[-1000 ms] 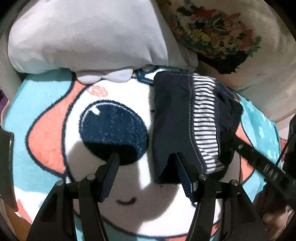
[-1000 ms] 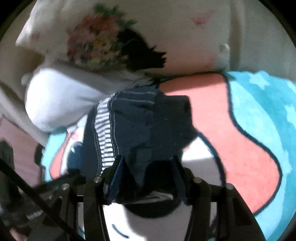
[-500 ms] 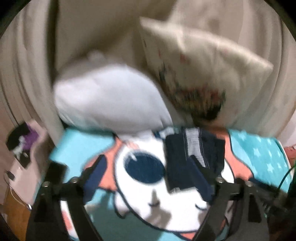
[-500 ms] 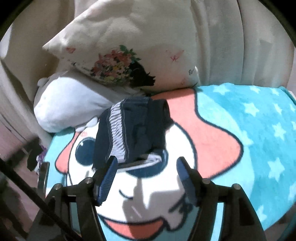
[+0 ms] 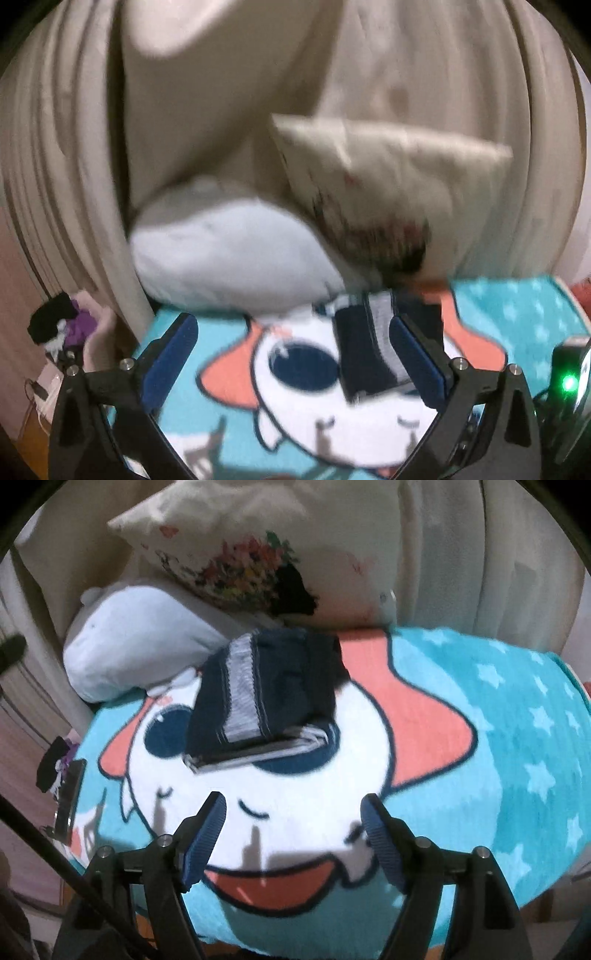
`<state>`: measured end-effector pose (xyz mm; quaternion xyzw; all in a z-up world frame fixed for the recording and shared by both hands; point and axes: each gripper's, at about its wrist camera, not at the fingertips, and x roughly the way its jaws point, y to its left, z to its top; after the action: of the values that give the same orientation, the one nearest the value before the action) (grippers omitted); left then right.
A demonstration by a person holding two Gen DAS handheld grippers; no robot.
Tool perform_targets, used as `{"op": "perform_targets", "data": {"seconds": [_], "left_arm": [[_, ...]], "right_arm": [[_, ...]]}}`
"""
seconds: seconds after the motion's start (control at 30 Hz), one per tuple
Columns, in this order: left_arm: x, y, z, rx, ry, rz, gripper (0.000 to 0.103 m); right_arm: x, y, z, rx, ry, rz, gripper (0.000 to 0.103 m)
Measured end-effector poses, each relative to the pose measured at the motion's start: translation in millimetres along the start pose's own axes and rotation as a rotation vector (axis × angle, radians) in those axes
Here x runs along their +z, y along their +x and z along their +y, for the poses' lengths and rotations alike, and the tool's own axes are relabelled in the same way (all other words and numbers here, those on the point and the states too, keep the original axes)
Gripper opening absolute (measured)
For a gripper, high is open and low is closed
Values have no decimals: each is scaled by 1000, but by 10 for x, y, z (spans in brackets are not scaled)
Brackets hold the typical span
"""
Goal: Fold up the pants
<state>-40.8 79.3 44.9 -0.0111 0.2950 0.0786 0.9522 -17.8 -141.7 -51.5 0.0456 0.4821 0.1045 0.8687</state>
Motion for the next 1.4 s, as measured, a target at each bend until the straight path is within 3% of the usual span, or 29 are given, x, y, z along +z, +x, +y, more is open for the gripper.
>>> {"op": "perform_targets", "data": {"seconds": [0.27,0.4,0.63,1.4], "left_arm": [[-714,549,-147,-92,-42,387,103],[-963,666,-279,-111,-35,499,103],[-1048,717,-435,-140,-6,537,103],[-1005,1062,-270,-161,-72,600,103]], "right_arm": [[-319,236,-177,-63,29,133,80],[-415,317,-239,-67,35,172,80],[-415,370,-214,-82,9,183,82],[-266,521,-78,-132,-32,183,83]]}}
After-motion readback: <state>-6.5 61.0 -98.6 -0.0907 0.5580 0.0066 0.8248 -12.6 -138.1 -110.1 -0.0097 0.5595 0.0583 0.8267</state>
